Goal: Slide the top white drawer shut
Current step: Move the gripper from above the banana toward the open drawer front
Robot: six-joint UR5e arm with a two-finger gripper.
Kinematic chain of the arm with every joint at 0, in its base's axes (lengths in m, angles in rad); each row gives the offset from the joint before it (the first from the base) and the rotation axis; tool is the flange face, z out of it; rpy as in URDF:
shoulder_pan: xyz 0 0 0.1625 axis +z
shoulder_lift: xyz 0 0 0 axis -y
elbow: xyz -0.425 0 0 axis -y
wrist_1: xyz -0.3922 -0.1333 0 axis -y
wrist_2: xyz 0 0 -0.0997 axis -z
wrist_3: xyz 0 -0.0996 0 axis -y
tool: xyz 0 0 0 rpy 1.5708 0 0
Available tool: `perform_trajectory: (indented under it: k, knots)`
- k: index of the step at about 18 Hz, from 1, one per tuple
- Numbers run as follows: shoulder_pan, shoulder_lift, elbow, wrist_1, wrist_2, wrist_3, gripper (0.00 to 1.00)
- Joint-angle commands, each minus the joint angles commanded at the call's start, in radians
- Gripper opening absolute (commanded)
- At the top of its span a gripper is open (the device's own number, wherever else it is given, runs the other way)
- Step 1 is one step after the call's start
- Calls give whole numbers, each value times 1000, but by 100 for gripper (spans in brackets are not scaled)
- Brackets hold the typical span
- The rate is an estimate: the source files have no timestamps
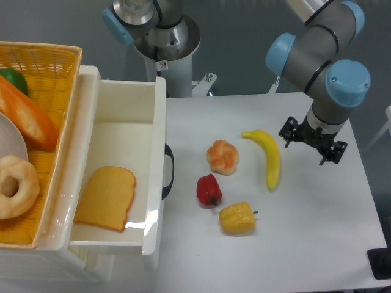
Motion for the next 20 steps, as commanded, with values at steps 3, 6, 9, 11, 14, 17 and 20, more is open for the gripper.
perform_trajectory:
  k: [3,6,9,11,14,17,20]
  knots:
    - [-3,2,-3,2,-5,0,100]
    - [-11,17,-26,2,-21,-2,100]
    - [-20,64,-87,3,-23,-17,100]
    - [-23,81,-97,0,-12,-20,100]
    - [-46,115,-123,-9,-9,-35,100]
    - [-84,118,-132,-11,-15,-128,100]
    - [-132,114,-130,-5,-25,-341,100]
